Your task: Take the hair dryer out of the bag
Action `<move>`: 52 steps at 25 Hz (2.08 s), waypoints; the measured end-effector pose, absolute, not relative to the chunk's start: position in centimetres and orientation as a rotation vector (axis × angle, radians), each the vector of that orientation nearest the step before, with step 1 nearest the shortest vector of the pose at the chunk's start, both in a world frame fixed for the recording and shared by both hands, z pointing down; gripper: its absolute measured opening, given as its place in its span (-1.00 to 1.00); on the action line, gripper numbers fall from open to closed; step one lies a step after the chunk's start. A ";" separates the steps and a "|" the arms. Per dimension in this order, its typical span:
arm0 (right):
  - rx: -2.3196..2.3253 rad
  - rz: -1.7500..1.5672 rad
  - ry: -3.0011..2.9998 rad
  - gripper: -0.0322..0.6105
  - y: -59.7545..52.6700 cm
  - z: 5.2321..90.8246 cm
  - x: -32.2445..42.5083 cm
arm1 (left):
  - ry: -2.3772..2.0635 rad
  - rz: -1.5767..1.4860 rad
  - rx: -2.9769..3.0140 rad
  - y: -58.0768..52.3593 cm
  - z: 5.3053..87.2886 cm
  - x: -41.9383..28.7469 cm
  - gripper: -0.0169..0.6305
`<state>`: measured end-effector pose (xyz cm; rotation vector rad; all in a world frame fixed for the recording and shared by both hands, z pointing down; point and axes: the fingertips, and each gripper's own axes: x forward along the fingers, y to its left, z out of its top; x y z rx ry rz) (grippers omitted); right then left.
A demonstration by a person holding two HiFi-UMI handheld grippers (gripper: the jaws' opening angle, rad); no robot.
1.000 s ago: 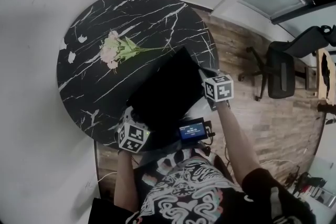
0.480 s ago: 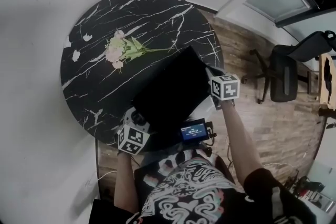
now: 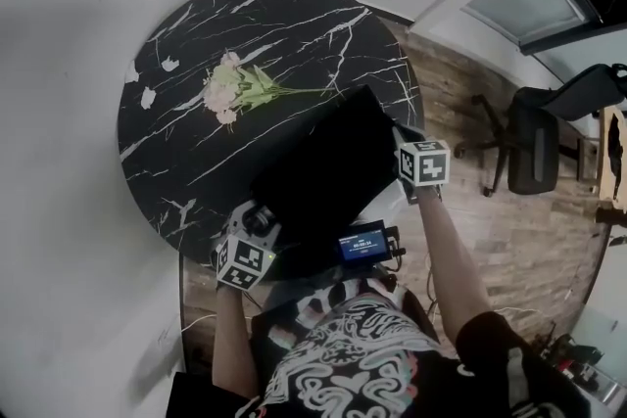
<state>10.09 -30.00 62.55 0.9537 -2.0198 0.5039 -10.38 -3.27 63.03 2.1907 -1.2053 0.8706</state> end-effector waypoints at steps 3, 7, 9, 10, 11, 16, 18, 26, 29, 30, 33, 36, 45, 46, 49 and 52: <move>0.958 0.483 -2.005 -0.82 -30.0 62.9 10.2 | -1.209 0.870 2.187 -3.0 63.1 -10.6 -0.35; 0.930 0.415 -1.981 -0.82 -29.9 63.1 10.2 | -1.216 0.863 2.179 -2.4 63.1 -11.0 -0.35; 0.917 0.365 -1.964 -0.82 -29.9 63.2 10.2 | -1.217 0.859 2.177 -2.1 63.1 -11.1 -0.35; 0.916 0.342 -1.953 -0.82 -29.9 63.3 10.2 | -1.218 0.857 2.177 -2.0 63.2 -11.1 -0.35; 0.915 0.317 -1.940 -0.82 -29.8 63.4 10.2 | -1.219 0.856 2.176 -1.8 63.2 -11.1 -0.35; 0.902 0.175 -1.853 -0.82 -29.6 64.3 10.0 | -1.230 0.854 2.166 -1.1 63.3 -11.3 -0.35; 0.903 0.127 -1.826 -0.82 -29.7 64.4 9.9 | -1.234 0.854 2.161 -0.8 63.4 -11.5 -0.35; 0.909 0.024 -1.767 -0.82 -29.8 64.5 9.9 | -1.233 0.860 2.157 0.0 63.5 -11.9 -0.35; 0.917 0.041 -1.760 -0.82 -29.9 64.5 10.1 | -1.227 0.871 2.156 0.3 63.5 -12.4 -0.35; 0.921 0.043 -1.759 -0.82 -30.0 64.4 10.1 | -1.227 0.876 2.154 0.5 63.5 -12.6 -0.35; 0.913 0.025 -1.757 -0.82 -30.3 64.3 10.2 | -1.227 0.877 2.150 0.7 63.5 -12.7 -0.35; 0.913 0.024 -1.752 -0.82 -30.3 64.3 10.4 | -1.226 0.875 2.150 0.8 63.4 -12.6 -0.35; 0.917 0.009 -1.757 -0.82 -30.6 64.1 10.6 | -1.232 0.894 2.153 1.3 63.2 -13.3 -0.35; 0.918 0.005 -1.758 -0.82 -30.6 64.0 10.7 | -1.232 0.895 2.153 1.3 63.2 -13.3 -0.35; 0.922 0.000 -1.756 -0.82 -30.9 63.9 10.8 | -1.229 0.899 2.153 1.3 63.2 -13.3 -0.35; 0.932 0.001 -1.751 -0.82 -31.2 63.7 11.3 | -1.227 0.900 2.156 1.3 63.1 -13.3 -0.35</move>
